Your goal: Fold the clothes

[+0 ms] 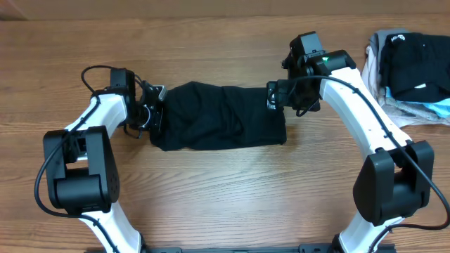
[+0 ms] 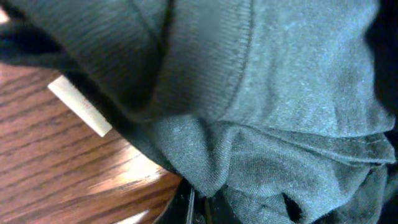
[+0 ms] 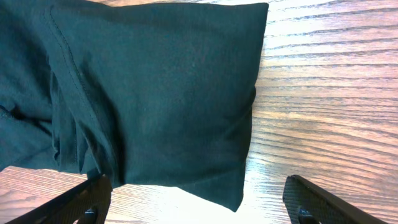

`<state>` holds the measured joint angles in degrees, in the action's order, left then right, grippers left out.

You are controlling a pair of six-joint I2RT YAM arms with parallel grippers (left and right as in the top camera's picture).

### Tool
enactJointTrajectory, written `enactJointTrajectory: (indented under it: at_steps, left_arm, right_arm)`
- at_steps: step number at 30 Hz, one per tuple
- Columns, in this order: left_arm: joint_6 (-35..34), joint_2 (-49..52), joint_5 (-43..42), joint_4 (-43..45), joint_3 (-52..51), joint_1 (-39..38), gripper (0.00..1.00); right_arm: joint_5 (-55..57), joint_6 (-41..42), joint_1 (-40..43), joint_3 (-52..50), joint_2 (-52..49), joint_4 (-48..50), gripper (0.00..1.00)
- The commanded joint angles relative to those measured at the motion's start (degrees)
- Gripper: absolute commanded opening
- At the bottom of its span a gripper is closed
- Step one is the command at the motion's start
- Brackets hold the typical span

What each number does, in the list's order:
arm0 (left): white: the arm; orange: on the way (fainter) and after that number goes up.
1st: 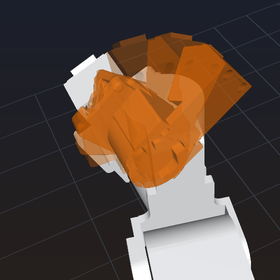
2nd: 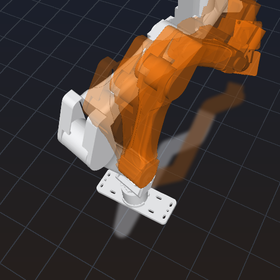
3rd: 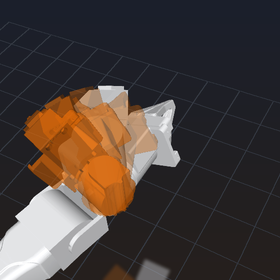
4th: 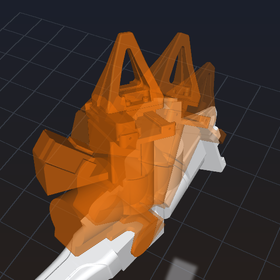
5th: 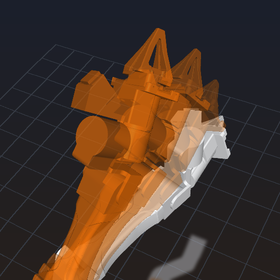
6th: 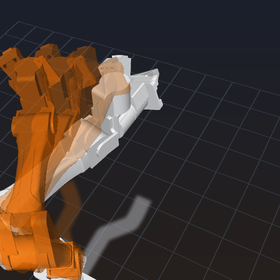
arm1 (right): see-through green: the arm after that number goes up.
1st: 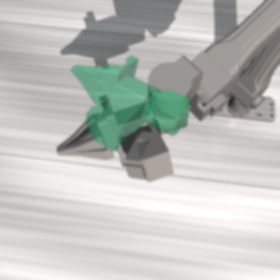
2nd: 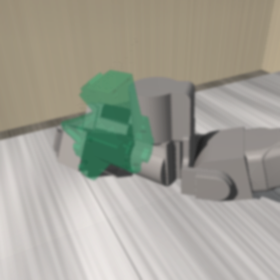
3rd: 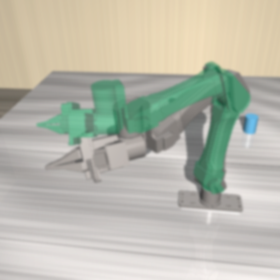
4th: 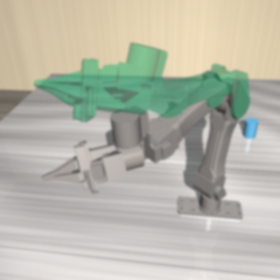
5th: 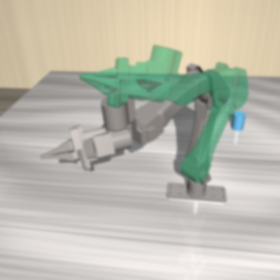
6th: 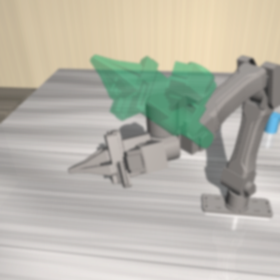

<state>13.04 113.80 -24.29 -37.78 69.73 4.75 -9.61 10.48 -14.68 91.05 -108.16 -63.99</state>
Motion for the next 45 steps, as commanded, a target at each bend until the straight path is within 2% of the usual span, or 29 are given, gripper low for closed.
enactJointTrajectory:
  at_steps: [1, 4, 5, 12, 17, 22, 30, 38, 45]
  left_arm:
    - [-3.9, 2.8, 1.3, -2.6, -0.3, 2.8, 0.04]
    - [-4.1, 2.3, 1.3, -6.4, 2.8, 6.1, 0.04]
    - [-4.1, 2.1, 1.3, -8.1, 4.2, 7.2, 0.04]
    - [-3.8, 0.7, 1.3, -16.2, 12.6, 11.2, 0.04]
    - [-3.8, -1.0, 1.3, -17.3, 15.5, 11.0, 0.04]
    - [-3.8, -2.1, 1.3, -18.8, 17.2, 11.0, 0.04]
    - [-3.8, -9.6, 2.0, -19.2, 18.4, 11.0, 0.04]
    - [-3.4, -17.6, 1.7, -20.7, 18.5, 10.3, 0.04]
    - [-1.2, -18.0, 2.4, -21.6, 18.5, 4.5, 0.04]
  right_arm:
    - [-0.7, 0.0, -0.1, 0.9, 1.4, 0.2, 0.84]
    - [-2.7, 0.1, -0.3, 0.9, 1.4, 0.7, 0.20]
    - [-3.8, 0.1, -0.5, 0.8, 1.4, 1.2, 0.04]
    - [-9.4, 1.8, -2.9, -0.6, 1.4, 6.9, 0.04]
    - [-19.7, 2.0, -4.4, -6.0, 1.2, 14.8, 0.04]
    - [-25.4, 5.3, -5.5, -10.3, -0.6, 20.3, 0.04]
    - [-26.1, 9.3, -5.6, -10.7, -7.5, 21.4, 0.04]
    - [-28.0, 9.7, -5.6, -10.7, -12.7, 22.2, 0.04]
    - [-30.6, 10.2, -5.6, -10.7, -12.7, 23.7, 0.04]
